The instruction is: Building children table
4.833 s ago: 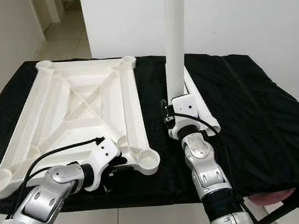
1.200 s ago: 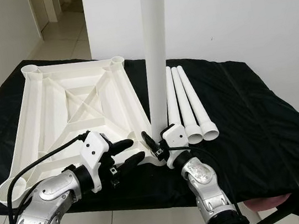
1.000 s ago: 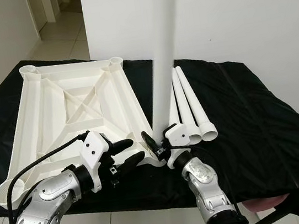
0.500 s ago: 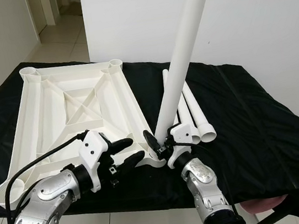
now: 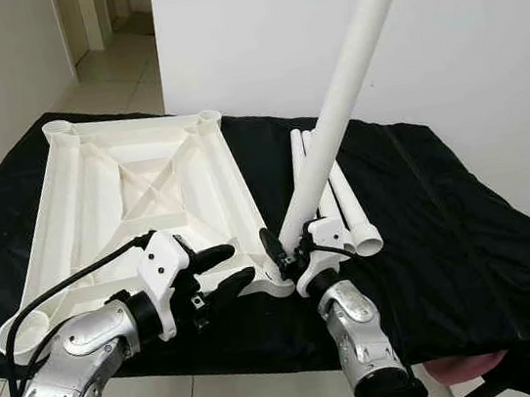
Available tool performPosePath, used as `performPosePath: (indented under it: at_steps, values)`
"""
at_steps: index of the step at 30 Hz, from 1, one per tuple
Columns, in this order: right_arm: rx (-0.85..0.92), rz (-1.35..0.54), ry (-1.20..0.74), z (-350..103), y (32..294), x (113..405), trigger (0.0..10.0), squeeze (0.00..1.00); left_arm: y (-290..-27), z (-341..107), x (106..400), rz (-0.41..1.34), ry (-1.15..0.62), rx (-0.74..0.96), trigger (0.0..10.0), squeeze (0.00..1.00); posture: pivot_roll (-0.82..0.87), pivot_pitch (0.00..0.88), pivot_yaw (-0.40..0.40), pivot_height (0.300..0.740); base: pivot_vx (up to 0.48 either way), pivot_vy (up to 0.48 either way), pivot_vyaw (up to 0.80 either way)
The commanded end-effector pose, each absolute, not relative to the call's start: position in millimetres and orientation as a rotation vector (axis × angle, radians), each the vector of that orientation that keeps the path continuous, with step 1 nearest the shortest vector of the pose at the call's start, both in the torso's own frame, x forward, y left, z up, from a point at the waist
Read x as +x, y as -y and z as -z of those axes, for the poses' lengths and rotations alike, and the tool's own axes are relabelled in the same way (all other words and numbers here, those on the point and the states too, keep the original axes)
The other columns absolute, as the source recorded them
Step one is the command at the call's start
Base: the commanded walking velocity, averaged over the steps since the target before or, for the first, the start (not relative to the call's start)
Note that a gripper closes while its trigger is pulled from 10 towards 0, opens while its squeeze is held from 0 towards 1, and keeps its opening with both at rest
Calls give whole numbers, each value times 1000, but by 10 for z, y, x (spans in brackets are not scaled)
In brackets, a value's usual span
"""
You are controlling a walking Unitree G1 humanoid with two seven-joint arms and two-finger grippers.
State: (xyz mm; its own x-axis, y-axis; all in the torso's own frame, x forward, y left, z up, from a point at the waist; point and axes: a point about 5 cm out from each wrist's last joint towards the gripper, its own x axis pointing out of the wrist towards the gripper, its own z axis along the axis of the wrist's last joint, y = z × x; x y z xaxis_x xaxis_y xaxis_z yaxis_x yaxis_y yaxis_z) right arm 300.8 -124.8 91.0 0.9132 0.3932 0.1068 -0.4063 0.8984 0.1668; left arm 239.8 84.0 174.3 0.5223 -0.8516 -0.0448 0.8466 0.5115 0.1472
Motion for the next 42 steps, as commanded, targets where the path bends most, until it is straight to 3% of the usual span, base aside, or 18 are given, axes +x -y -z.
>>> performPosePath:
  at_steps: [1,4,10,42]
  values:
    - [134,-408,-73,-596,1300,2873,10000,0,-831,-1749,2399,977,34,147,10000,0,55,0,-128,740,0,0,0]
    - [13,-479,-6,-643,1250,2824,10000,0,-840,-1751,2401,971,35,149,10000,0,56,0,-129,740,0,0,0]
    - [-39,-527,31,-645,1244,2759,10000,0,-846,-1752,2396,966,37,148,10000,0,59,0,-132,740,0,0,0]
    - [75,-422,21,-419,1444,2638,10000,0,-866,-1788,2420,958,46,154,10000,0,52,0,-121,740,0,0,0]
